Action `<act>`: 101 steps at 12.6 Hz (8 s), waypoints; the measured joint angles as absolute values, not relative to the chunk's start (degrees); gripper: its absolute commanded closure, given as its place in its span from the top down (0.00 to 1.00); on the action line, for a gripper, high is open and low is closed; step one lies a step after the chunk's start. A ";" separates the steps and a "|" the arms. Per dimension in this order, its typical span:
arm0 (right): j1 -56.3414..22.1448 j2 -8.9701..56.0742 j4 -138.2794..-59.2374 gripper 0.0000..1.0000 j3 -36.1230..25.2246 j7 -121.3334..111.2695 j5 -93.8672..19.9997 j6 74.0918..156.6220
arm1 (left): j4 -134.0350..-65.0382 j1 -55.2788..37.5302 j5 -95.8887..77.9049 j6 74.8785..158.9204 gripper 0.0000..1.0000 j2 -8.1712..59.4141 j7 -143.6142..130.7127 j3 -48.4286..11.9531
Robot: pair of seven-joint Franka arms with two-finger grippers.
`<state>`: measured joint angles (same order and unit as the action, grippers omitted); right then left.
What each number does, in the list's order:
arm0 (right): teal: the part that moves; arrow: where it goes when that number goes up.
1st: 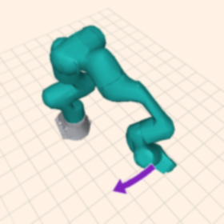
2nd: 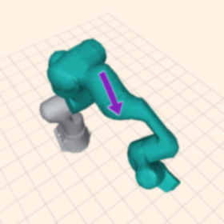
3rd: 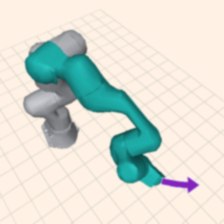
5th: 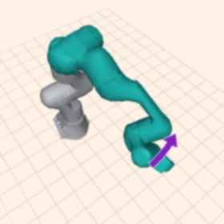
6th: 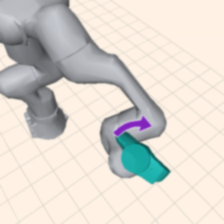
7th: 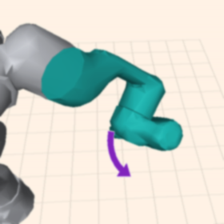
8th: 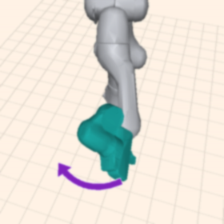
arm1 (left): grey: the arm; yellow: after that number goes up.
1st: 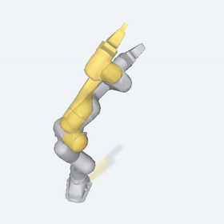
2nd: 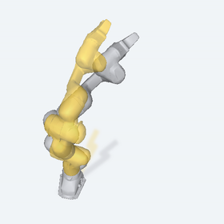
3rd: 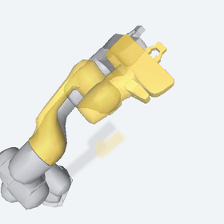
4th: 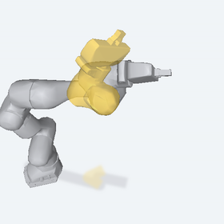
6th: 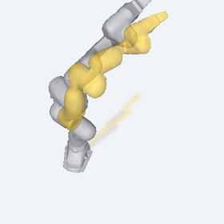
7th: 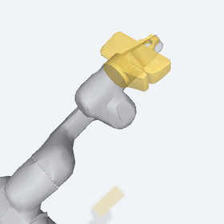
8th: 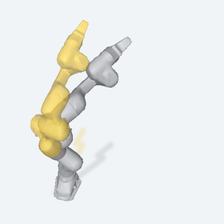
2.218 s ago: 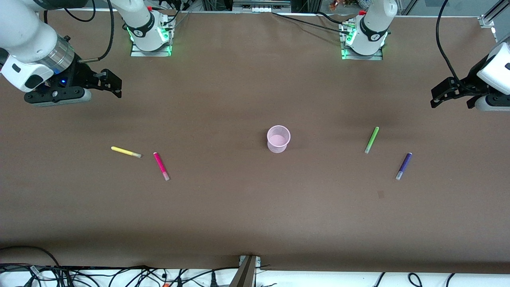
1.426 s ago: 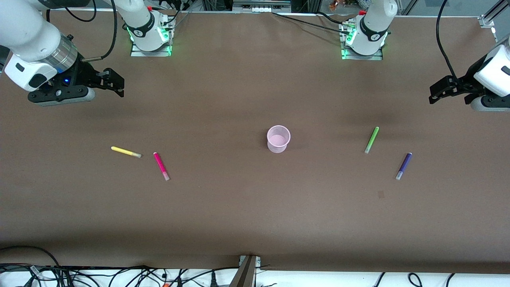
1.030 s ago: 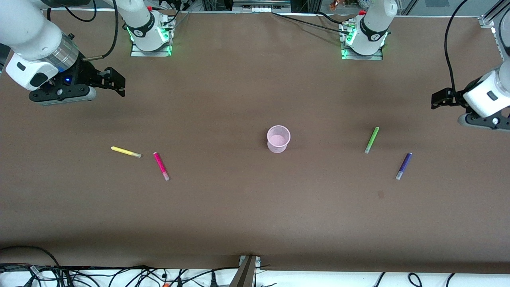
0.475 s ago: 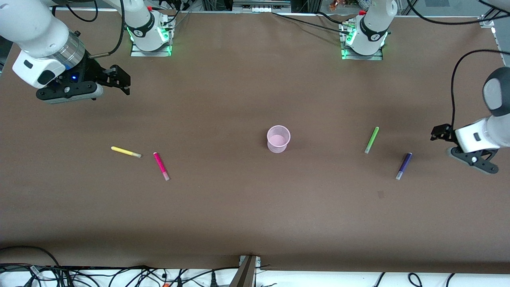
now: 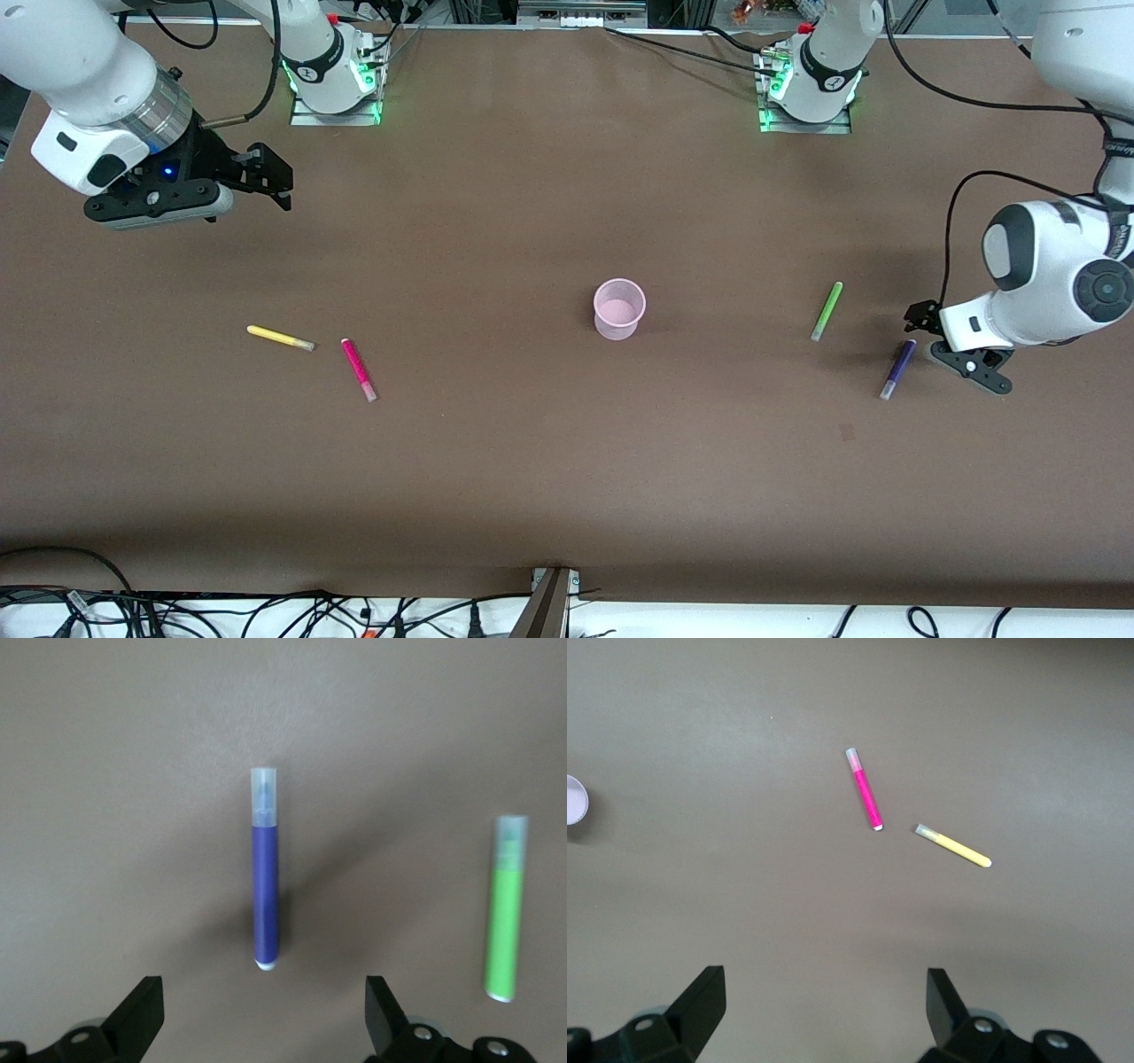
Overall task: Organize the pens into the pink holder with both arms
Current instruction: 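Move the left gripper down over the purple marker, then grasp the purple marker with the left gripper while the right gripper reaches out, then carry the purple marker to the pink cup while the right gripper lowers, then drop the purple marker into the cup while the right gripper grasps pink marker, then withdraw the left gripper to rest while the right gripper lifts the marker, then carry the pink marker over the pink cup with the right gripper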
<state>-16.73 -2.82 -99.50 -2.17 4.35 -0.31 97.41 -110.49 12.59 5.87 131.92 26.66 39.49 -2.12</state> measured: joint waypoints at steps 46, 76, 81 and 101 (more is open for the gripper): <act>-14.35 30.29 -100.24 0.97 -3.18 -25.47 0.80 122.81 | -74.31 -48.88 42.97 77.53 0.00 37.73 28.40 -3.48; -12.10 34.98 -106.17 0.27 -2.83 -30.91 -5.30 133.29 | -70.64 -24.95 19.63 79.35 1.00 31.30 20.71 -1.77; -12.09 34.97 -106.17 0.00 -2.84 -30.91 -5.49 133.28 | -70.58 -4.43 5.61 79.41 1.00 27.99 25.40 -1.71; -23.07 34.02 -87.35 0.00 -1.48 30.76 -44.92 91.77 | -98.83 0.27 1.46 95.38 1.00 -5.95 -1.78 -1.44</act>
<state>-23.07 34.02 -87.35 -1.48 30.76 -44.92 91.77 -98.83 0.27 1.46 95.38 -5.95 -1.78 -1.44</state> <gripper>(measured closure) 0.824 0.000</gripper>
